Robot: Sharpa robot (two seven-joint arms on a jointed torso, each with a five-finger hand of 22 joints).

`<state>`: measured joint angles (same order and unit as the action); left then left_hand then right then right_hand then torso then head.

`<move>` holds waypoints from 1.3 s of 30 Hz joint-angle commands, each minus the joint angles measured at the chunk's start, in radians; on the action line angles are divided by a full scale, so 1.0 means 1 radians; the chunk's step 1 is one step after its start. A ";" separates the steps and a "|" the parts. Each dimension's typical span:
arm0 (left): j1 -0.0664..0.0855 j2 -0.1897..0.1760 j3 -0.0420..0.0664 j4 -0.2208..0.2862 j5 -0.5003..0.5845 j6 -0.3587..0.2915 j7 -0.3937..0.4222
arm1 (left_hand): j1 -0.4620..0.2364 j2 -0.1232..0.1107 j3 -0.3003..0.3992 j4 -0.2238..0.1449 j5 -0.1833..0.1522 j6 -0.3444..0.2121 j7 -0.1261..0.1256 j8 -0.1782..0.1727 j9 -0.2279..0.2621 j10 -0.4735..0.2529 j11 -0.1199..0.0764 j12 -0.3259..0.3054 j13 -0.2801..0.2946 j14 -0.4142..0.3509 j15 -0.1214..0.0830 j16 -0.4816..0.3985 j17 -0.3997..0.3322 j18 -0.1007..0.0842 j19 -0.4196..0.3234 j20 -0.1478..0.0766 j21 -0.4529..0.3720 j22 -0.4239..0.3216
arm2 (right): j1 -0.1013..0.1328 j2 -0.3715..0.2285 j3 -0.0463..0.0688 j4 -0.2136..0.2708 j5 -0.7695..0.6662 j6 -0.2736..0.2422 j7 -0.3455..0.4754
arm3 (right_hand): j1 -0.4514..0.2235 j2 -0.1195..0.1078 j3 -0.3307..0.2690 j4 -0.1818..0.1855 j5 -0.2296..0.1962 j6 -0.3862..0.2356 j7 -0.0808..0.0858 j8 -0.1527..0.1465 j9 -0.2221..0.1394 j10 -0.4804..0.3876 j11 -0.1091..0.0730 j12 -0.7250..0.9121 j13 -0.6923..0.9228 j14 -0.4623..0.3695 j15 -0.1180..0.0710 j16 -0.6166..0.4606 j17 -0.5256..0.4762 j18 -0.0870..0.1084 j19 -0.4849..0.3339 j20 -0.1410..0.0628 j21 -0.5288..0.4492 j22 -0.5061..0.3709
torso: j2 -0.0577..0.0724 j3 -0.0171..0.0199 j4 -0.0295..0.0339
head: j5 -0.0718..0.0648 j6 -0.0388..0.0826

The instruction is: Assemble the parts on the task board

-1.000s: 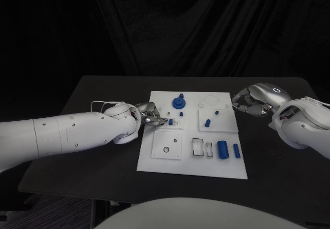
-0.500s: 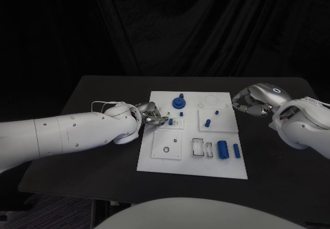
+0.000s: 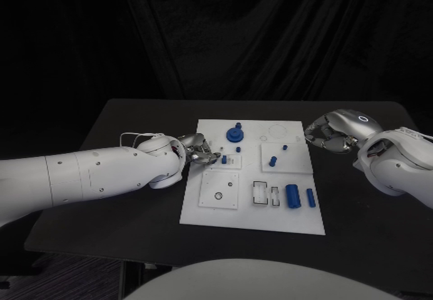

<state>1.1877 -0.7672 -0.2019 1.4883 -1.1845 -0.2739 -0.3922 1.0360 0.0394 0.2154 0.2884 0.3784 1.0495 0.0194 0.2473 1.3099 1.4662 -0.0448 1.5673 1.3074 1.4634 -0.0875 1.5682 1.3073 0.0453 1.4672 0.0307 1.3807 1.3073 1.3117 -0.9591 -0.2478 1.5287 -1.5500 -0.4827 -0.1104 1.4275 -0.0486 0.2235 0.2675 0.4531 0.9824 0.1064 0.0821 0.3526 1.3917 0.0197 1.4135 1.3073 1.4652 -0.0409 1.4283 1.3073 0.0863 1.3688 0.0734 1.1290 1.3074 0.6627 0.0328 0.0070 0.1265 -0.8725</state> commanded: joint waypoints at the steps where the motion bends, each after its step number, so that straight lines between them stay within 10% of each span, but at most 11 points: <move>1: -0.013 -0.002 -0.009 -0.009 0.010 0.025 -0.022 | 0.007 0.001 -0.002 0.000 0.005 -0.003 0.004 -0.011 0.019 0.105 0.005 0.003 0.263 0.107 0.005 0.003 0.263 0.001 0.006 0.000 -0.006 0.202 | -0.002 -0.001 0.001 0.000 -0.003 0.009 -0.018 | -0.001 -0.006 0.007 0.002 0.004 0.004 0.001 -0.005 -0.001 -0.002 0.000 -0.004 0.090 0.047 0.003 -0.005 0.174 0.004 -0.003 -0.001 -0.006 0.143 | 0.000 -0.0001 0.0006 | 0.000 0.000; 39: -0.014 -0.028 -0.009 0.008 0.010 0.024 -0.026 | 0.028 -0.005 0.003 -0.003 0.037 0.000 0.002 -0.011 0.020 0.105 0.004 0.003 0.263 0.107 0.004 0.003 0.263 0.002 0.004 -0.001 -0.008 0.201 | -0.006 0.000 0.001 -0.002 -0.003 0.012 -0.020 | -0.001 -0.006 0.008 0.001 0.005 0.004 0.000 -0.005 -0.001 -0.002 0.000 -0.004 0.090 0.047 0.003 -0.006 0.174 0.005 -0.004 -0.001 -0.008 0.142 | 0.000 -0.0006 0.0003 | 0.007 0.000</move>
<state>1.1861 -0.7932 -0.2024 1.4976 -1.1835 -0.2832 -0.3867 1.0531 0.0380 0.2156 0.2884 0.4119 1.0504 0.0179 0.2335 1.3098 1.4662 -0.0447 1.5673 1.3073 1.4634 -0.0875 1.5682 1.3073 0.0453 1.4672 0.0307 1.3770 1.3073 1.3086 -0.9589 -0.2479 1.5266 -1.5499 -0.4747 -0.1139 1.4275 -0.0486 0.2264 0.2703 0.4526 0.9824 0.1065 0.0821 0.3527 1.3917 0.0197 1.4135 1.3073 1.4652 -0.0409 1.4284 1.3073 0.0861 1.3688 0.0734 1.1229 1.3078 0.6626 0.0324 0.0069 0.1334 -0.8725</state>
